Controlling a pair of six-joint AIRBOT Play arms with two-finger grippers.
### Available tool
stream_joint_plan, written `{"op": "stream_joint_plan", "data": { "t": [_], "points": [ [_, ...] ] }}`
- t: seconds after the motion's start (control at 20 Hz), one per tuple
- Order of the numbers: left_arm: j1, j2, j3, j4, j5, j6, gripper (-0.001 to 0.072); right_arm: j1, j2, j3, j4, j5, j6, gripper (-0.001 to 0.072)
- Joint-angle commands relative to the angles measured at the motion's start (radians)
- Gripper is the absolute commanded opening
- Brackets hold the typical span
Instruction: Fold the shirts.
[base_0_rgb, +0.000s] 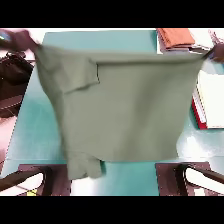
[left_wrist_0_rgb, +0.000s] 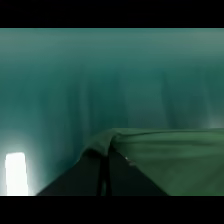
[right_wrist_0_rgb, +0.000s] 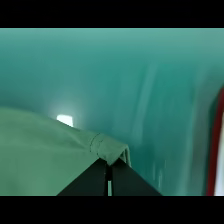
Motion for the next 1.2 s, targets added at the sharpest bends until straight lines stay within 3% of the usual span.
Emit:
{"op": "stream_joint_plan", "data": {
  "t": [0.0,0.25,0.45,0.65,0.95,1.0,1.05,1.1,1.15],
  "points": [
    [0.001,-0.208,-0.129,-0.01,0.042,0.002,0.0023,0.089,-0.196,-0.09,-0.089,-0.056,0.014,0.0017],
    [0.014,-0.387,-0.019,-0.088,0.163,0.002,0.0022,0.092,-0.421,0.144,-0.082,-0.074,0.047,0.0017],
    [0.08,-0.394,0.037,-0.142,0.075,0.035,0.0023,0.084,-0.441,0.249,-0.083,0.011,0.031,0.0017],
    [0.089,-0.395,-0.024,-0.142,-0.07,0.116,0.0024,0.087,-0.378,0.079,-0.085,-0.003,0.018,0.0017],
    [0.06,-0.395,-0.22,-0.148,-0.053,0.11,0.0025,0.091,-0.291,-0.193,-0.081,-0.117,0.021,0.0018],
    [0.059,-0.395,-0.239,-0.148,-0.045,0.104,0.007,0.091,-0.277,-0.22,-0.081,-0.132,0.023,0.0019],
    [0.059,-0.395,-0.247,-0.146,-0.043,0.095,0.04,0.091,-0.264,-0.238,-0.081,-0.143,0.023,0.0039],
    [0.061,-0.393,-0.246,-0.143,-0.043,0.074,0.0571,0.091,-0.248,-0.249,-0.081,-0.151,0.023,0.0213],
    [0.064,-0.385,-0.246,-0.142,-0.049,0.068,0.053,0.09,-0.234,-0.253,-0.082,-0.149,0.023,0.0303]
  ]
}}
